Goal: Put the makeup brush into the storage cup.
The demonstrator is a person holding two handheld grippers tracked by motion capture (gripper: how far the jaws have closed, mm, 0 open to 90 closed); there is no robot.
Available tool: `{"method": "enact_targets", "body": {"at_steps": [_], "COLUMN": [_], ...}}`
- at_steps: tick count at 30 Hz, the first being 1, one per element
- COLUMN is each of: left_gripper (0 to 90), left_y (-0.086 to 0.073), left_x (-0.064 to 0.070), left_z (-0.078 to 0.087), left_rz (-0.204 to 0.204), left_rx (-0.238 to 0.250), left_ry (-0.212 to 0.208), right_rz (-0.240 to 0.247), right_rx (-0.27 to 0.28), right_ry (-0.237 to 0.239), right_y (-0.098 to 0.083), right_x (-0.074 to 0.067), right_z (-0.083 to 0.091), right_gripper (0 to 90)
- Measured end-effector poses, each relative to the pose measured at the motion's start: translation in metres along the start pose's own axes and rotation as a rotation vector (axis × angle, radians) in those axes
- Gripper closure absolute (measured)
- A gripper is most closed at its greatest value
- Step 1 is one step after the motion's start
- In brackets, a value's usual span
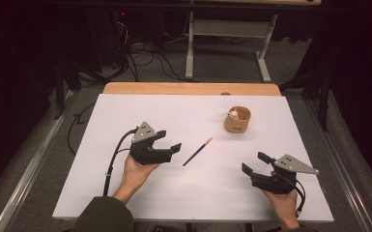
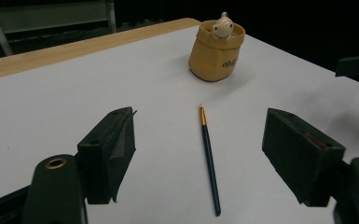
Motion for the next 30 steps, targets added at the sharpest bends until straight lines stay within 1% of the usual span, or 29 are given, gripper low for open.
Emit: {"method": "enact_targets", "body": {"at_steps": [9, 13, 17, 22, 24, 30], "left_gripper": [27.8, 27.8, 27.8, 27.9, 28.2, 29.6], "left_y": [0.012, 0.019, 0.025, 0.03, 0.032, 0.035], "left_x": [0.006, 0.01, 0.015, 0.019, 0.02, 0.02], "left_z": [-0.019, -0.028, -0.036, -0.043, -0.049, -0.054], "left_rz": [-0.011, -0.033, -0.046, -0.051, -0.056, -0.059], "left_rx": [-0.013, -0.027, -0.037, -0.044, -0.06, -0.094], "left_ry": [-0.018, -0.02, -0.032, -0.043, -0.047, -0.052], "right_rz": [0.002, 0.0, -0.001, -0.001, 0.002, -0.006], "right_rx": [0.0, 0.003, 0.003, 0.002, 0.002, 0.006], "right_ry": [0.003, 0.005, 0.005, 0.006, 0.008, 0.008], "right_y": [0.0, 0.0, 0.0, 0.0, 0.0, 0.0], "right_x": [-0.001, -0.001, -0.001, -0.001, -0.001, -0.001], "right_z": [0.0, 0.0, 0.0, 0.0, 0.0, 0.0], "right_gripper": [24.9, 25.0, 25.0, 25.0, 25.1, 25.2]}}
Point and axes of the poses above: each handheld gripper's, and its own axes: z roughly backward along the jaws, y roughly out of its top, x roughly to its right, the point moved 6 cm from there along -z, roughly forward along the jaws, and after that the axes turned 8 degrees about -z, right-handed, at the moved point
